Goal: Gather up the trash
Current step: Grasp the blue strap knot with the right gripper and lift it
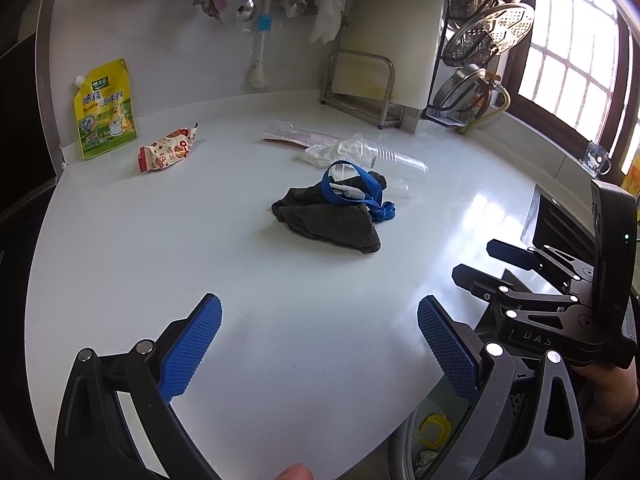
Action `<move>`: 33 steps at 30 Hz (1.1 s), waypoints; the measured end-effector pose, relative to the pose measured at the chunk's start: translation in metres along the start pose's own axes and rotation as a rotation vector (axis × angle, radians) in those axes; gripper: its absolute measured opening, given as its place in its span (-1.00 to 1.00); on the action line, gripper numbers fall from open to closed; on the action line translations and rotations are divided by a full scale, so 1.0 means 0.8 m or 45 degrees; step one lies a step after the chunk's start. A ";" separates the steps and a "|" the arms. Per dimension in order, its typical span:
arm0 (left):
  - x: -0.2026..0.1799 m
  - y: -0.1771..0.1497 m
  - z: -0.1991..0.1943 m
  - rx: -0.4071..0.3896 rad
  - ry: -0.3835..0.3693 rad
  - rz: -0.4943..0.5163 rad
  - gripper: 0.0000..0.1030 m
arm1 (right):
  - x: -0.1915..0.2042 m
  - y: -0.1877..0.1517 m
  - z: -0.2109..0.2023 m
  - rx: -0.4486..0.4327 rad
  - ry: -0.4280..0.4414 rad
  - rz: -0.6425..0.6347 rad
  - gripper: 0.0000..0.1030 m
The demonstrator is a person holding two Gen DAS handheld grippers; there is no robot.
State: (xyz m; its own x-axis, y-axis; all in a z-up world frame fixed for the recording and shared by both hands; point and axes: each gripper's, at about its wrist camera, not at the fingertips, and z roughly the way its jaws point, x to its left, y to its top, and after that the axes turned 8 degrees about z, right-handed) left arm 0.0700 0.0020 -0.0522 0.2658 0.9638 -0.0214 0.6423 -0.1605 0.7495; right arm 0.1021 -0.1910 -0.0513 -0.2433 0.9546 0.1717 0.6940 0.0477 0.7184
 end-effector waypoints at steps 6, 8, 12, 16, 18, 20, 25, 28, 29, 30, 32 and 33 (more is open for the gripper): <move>-0.003 0.006 0.009 0.005 -0.006 0.010 0.87 | 0.015 0.018 0.016 0.008 0.040 -0.072 0.31; -0.003 0.008 0.012 0.005 -0.008 0.013 0.87 | 0.020 0.023 0.024 0.014 0.041 -0.099 0.30; -0.001 0.013 0.017 0.001 -0.006 0.006 0.87 | 0.032 0.034 0.040 0.020 0.038 -0.180 0.30; 0.001 0.015 0.024 0.011 -0.006 -0.002 0.87 | 0.032 0.052 0.065 0.063 0.031 -0.233 0.16; 0.001 0.016 0.028 0.017 -0.006 -0.001 0.87 | 0.031 0.059 0.080 0.096 0.027 -0.262 0.03; 0.001 0.016 0.033 0.022 -0.008 -0.001 0.87 | 0.031 0.065 0.090 0.115 0.047 -0.278 0.03; 0.000 0.020 0.044 0.035 -0.010 -0.001 0.87 | 0.044 0.072 0.109 0.130 0.070 -0.351 0.01; 0.000 0.023 0.050 0.036 -0.006 0.004 0.87 | 0.048 0.076 0.117 0.131 0.088 -0.364 -0.20; 0.000 0.023 0.051 0.037 -0.005 0.004 0.87 | 0.048 0.077 0.119 0.128 0.084 -0.367 -0.30; 0.000 0.024 0.053 0.040 -0.005 0.003 0.87 | 0.046 0.078 0.119 0.126 0.091 -0.360 -0.32; 0.001 0.025 0.056 0.041 -0.004 0.003 0.87 | 0.044 0.079 0.115 0.117 0.109 -0.344 -0.46; 0.001 0.026 0.057 0.041 -0.002 0.004 0.87 | 0.042 0.079 0.112 0.111 0.120 -0.334 -0.50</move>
State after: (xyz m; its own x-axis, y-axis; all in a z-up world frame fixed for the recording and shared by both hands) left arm 0.1163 -0.0105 -0.0666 0.2687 0.9630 -0.0203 0.6641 -0.1699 0.7280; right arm 0.1986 -0.1297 -0.0601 -0.4814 0.8750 0.0522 0.6537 0.3187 0.6863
